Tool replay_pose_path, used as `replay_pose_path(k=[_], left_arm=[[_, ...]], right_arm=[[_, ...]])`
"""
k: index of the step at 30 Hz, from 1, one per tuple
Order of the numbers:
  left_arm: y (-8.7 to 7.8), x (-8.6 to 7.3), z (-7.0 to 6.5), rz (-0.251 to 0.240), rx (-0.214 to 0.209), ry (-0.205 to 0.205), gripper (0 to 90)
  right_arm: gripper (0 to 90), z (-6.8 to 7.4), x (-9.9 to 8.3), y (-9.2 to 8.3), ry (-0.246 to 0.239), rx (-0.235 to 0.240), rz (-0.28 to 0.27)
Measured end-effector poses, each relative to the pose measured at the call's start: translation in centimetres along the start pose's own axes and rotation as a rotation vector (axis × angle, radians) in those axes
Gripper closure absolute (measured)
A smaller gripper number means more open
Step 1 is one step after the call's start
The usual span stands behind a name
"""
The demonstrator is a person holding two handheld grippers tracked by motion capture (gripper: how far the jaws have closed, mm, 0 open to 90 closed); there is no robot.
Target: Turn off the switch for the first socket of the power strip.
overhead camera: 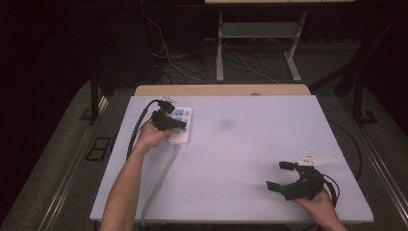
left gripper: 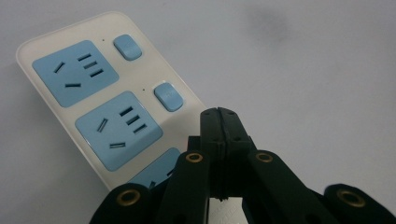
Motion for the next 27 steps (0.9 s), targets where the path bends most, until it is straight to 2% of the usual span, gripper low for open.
replay_pose_path(k=[10, 14, 19, 22, 24, 27], left_arm=[[0.49, -0.05, -0.16, 0.030, 0.015, 0.002, 89.4], [0.42, 0.07, -0.33, 0.047, 0.039, 0.016, 89.9], [0.49, -0.06, -0.52, 0.036, 0.055, 0.020, 90.0], [0.62, -0.20, -0.65, 0.030, 0.064, 0.003, 90.0], [0.62, -0.32, -0.42, 0.020, 0.045, -0.028, 90.0], [0.61, -0.49, -0.19, 0.006, 0.027, -0.042, 90.0]], right_arm=[[0.6, -0.07, -0.01, -0.10, 0.001, -0.001, -0.004], [0.6, -0.06, -0.05, -0.14, 0.005, -0.007, -0.003], [0.6, -0.01, -0.12, -0.31, 0.008, -0.007, -0.007], [0.6, 0.08, -0.13, -0.35, 0.008, -0.008, -0.010], [0.6, 0.14, -0.11, -0.36, 0.010, -0.009, -0.013], [0.6, 0.23, -0.12, -0.38, 0.010, -0.008, -0.014]])
Point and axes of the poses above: each handheld gripper's, and its own axes: y roughly forward along the jaws, x roughly out of its top, z roughly to its left, the point moved 1 cm from there along y, roughly forward along the jaws, and after that the axes turned 9 degrees about z, right-handed, at the moved point
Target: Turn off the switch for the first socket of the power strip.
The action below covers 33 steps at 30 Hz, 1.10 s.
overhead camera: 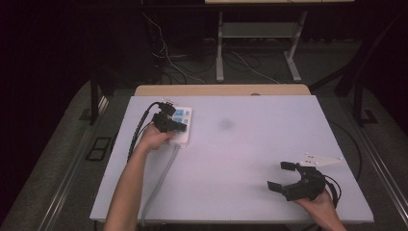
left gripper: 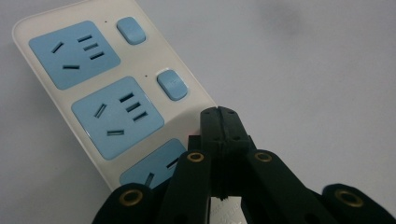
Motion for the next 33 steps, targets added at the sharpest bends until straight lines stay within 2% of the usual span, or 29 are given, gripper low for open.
replay_pose_path(k=[2, 4, 6, 9, 12, 15, 17, 18, 19, 22, 33], left_arm=[[0.0, -0.1, 0.0, -0.011, 0.000, -0.006, 90.0], [0.0, -0.2, -0.1, -0.019, 0.008, 0.005, 89.9], [0.0, -0.3, -0.2, -0.031, 0.032, -0.010, 89.9], [0.2, 0.0, -0.6, -0.025, 0.070, -0.010, 89.9], [0.2, 0.1, -0.8, -0.021, 0.087, -0.014, 89.8], [0.0, 0.1, -0.8, -0.012, 0.079, -0.004, 89.8], [-0.5, 0.1, -0.7, -0.029, 0.074, -0.010, 89.8], [-0.5, 0.0, -0.6, -0.012, 0.096, 0.002, 89.8], [-0.5, -0.1, -0.6, -0.002, 0.100, 0.007, 89.8], [-1.1, -0.4, -0.3, -0.048, 0.069, -0.008, 89.7], [-3.3, -0.5, -0.3, -0.105, 0.097, -0.020, 89.7]], right_arm=[[0.6, 0.0, 0.0, 0.0, -0.003, -0.001, -0.001], [0.6, -0.1, 0.0, -0.1, 0.002, -0.004, -0.001], [0.6, -0.2, 0.0, -0.1, 0.002, -0.004, -0.005], [0.6, -0.2, 0.0, -0.1, 0.004, -0.004, -0.005], [0.6, -0.2, 0.0, -0.1, 0.005, -0.006, -0.006], [0.6, -0.3, 0.0, -0.1, 0.006, -0.006, -0.006], [0.6, -0.3, 0.0, -0.1, 0.006, -0.006, -0.007], [0.6, -0.4, 0.0, -0.1, 0.007, -0.005, -0.007], [0.6, -0.4, 0.0, -0.1, 0.007, -0.005, -0.006], [0.6, -0.4, 0.0, -0.1, 0.006, -0.006, -0.006], [0.5, -0.4, 0.0, -0.1, 0.011, -0.007, -0.007]])
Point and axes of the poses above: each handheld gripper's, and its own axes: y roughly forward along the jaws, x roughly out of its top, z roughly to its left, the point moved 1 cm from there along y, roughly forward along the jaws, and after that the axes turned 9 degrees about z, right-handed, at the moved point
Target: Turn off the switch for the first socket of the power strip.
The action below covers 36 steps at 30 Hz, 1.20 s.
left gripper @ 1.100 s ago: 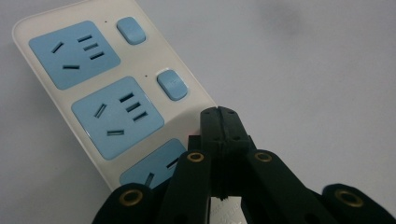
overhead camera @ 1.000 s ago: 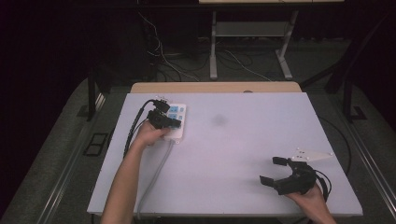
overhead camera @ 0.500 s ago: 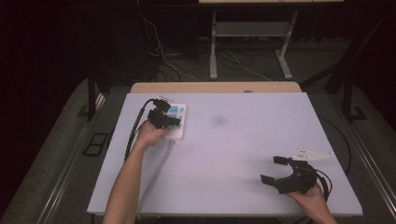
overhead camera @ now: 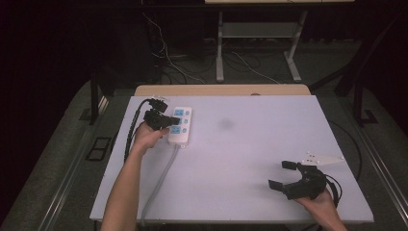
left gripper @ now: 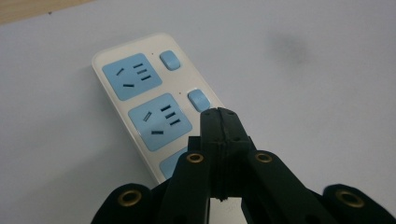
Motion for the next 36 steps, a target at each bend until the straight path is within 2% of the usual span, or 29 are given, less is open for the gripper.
replay_pose_path(k=[17, 25, 29, 32, 33, 36], left_arm=[[-4.1, -0.2, -0.7, -0.109, -0.003, -0.040, 89.0], [-6.1, -0.6, -1.7, -0.142, -0.008, -0.011, 82.2], [-7.1, -1.1, -2.1, -0.158, -0.014, -0.012, 71.5], [-7.7, -1.7, -2.2, -0.184, -0.056, -0.040, 60.1], [-7.9, -1.9, -2.2, -0.198, -0.061, -0.051, 60.1], [-8.4, -2.5, -2.3, -0.215, -0.086, -0.067, 47.2]], right_arm=[[0.6, 0.0, 0.0, -0.1, 0.003, -0.001, -0.003], [0.6, 0.0, 0.0, -0.1, 0.004, 0.003, -0.004], [0.6, 0.0, 0.0, -0.2, 0.004, 0.003, -0.005], [0.6, 0.0, 0.0, -0.1, 0.004, 0.004, -0.004], [0.6, 0.0, 0.0, -0.1, 0.004, 0.004, -0.004], [0.6, 0.0, 0.0, -0.1, 0.003, 0.003, -0.004]])
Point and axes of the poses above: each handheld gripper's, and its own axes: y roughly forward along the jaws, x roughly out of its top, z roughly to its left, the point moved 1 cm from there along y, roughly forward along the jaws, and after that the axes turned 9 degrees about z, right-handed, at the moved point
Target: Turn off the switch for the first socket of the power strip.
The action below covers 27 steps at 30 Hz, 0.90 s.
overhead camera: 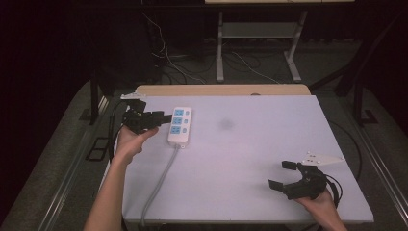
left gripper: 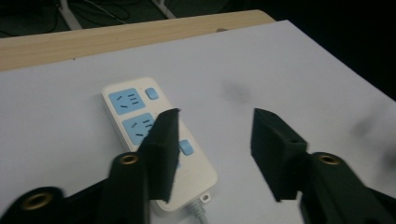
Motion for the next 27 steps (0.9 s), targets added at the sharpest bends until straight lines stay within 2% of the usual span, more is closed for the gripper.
replay_pose_path(k=[2, 3, 10, 18, 27], left_arm=[[-0.2, -0.4, -0.2, -0.003, -0.007, 0.002, 32.8], [-0.3, -0.6, -0.3, -0.003, -0.008, 0.004, 32.8], [-0.7, -1.9, -1.1, -0.030, -0.021, 0.006, 13.0], [-0.7, -3.2, -2.2, -0.040, -0.042, 0.014, 0.2], [-0.7, -4.7, -3.9, -0.065, -0.055, 0.044, 0.0]], right_arm=[[0.6, 0.0, 0.0, 0.0, 0.000, -0.001, 0.001], [0.6, 0.0, 0.0, 0.0, 0.000, -0.001, 0.001], [0.6, 0.0, 0.0, 0.0, 0.003, -0.003, 0.000], [0.5, 0.0, 0.0, 0.1, 0.004, -0.003, 0.002], [0.6, 0.0, 0.0, 0.1, 0.002, -0.002, 0.003]])
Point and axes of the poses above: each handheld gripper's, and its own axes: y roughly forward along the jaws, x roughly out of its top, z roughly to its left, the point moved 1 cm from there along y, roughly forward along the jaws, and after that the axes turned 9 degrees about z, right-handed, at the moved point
